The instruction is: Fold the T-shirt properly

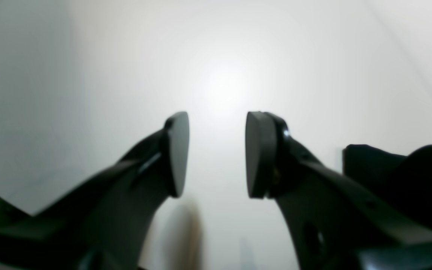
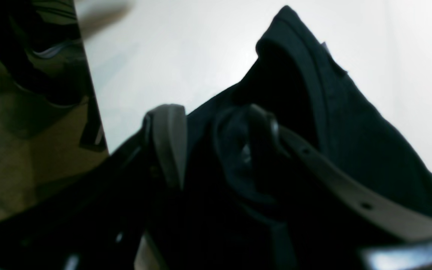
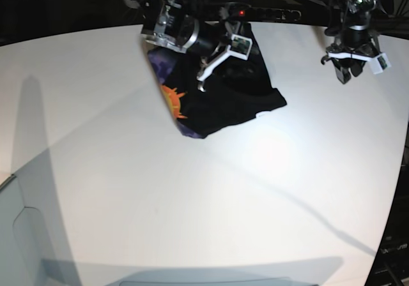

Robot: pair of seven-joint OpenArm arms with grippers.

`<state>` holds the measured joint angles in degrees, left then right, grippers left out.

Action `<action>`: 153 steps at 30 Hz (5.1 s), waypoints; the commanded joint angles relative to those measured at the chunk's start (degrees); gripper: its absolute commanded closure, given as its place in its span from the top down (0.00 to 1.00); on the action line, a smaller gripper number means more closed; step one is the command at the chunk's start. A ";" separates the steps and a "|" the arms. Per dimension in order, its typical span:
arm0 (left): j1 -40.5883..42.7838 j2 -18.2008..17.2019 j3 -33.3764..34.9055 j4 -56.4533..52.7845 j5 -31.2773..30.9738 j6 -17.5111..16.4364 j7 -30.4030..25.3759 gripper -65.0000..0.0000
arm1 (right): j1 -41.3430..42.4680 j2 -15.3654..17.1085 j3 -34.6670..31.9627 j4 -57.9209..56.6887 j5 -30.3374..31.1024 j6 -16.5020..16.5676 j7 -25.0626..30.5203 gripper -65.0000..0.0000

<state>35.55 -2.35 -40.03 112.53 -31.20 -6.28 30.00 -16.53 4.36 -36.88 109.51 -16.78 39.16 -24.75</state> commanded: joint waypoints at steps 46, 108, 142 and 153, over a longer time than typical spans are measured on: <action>1.24 -0.33 -4.32 1.10 -0.93 -0.79 -1.38 0.37 | 1.46 -4.67 -11.25 -6.17 0.20 -3.77 1.50 0.46; 1.07 -0.07 -3.88 1.10 -1.11 -0.88 -1.38 0.37 | 0.67 -1.42 10.47 0.51 0.56 -3.60 7.65 0.53; 0.80 -0.24 -3.97 1.10 -0.84 -0.88 -1.38 0.37 | 3.39 1.75 -8.87 -14.26 0.56 -3.60 8.09 0.53; 1.07 -0.24 -3.97 1.10 -1.02 -0.88 -1.38 0.37 | 5.24 3.24 -13.09 -10.74 0.47 -3.60 8.09 0.53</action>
<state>36.16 -2.11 -43.68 112.53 -31.86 -6.87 29.82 -10.83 8.12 -49.60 97.43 -17.26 35.97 -18.68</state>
